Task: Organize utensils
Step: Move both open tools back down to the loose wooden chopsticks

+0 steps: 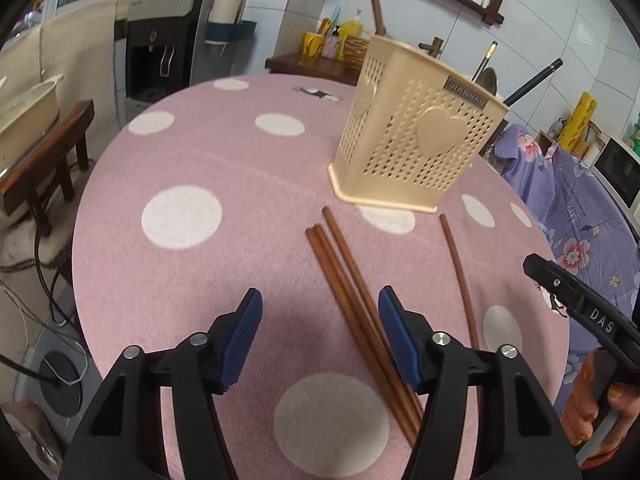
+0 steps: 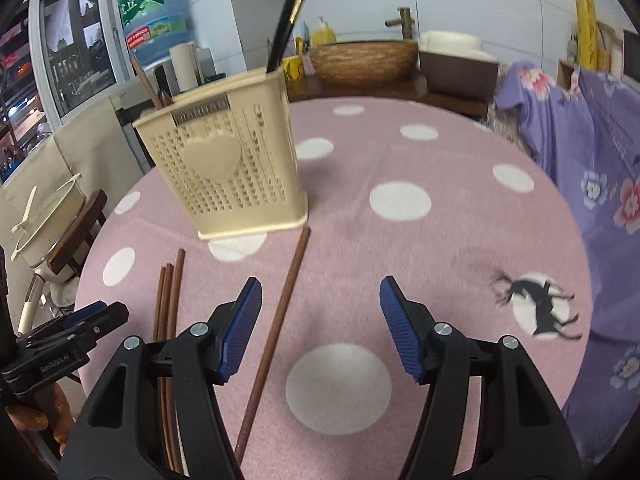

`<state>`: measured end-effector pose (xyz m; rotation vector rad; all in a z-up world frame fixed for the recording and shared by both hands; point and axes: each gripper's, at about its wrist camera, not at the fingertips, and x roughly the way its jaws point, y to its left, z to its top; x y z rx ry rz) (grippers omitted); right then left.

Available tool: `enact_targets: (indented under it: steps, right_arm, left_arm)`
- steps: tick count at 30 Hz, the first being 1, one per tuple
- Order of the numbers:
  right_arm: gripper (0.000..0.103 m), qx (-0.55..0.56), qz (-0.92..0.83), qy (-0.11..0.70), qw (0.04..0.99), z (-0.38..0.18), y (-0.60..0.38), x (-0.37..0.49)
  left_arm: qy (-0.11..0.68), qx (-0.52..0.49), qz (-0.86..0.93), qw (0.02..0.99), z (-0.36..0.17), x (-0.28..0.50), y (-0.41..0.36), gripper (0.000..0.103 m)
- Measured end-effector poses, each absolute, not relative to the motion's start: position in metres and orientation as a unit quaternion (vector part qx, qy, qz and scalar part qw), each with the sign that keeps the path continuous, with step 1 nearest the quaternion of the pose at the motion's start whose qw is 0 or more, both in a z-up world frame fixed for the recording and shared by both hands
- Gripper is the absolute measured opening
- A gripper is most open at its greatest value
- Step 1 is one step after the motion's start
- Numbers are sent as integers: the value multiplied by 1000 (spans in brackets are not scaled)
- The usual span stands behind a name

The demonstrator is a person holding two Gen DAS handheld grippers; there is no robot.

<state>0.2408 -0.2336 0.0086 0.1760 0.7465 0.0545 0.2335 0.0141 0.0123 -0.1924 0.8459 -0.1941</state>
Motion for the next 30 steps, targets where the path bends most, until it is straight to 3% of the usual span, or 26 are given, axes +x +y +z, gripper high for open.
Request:
enact_targets:
  steps: [13,30]
  right_arm:
    - [62,87,5,375,923,-11,-230,235]
    - [62,77,7,382,921,-12,-227,234]
  left_arm:
    - [425,-104,-87,895,-1,231,13,49]
    - [431,-33,-55,900,-4,241,2,37]
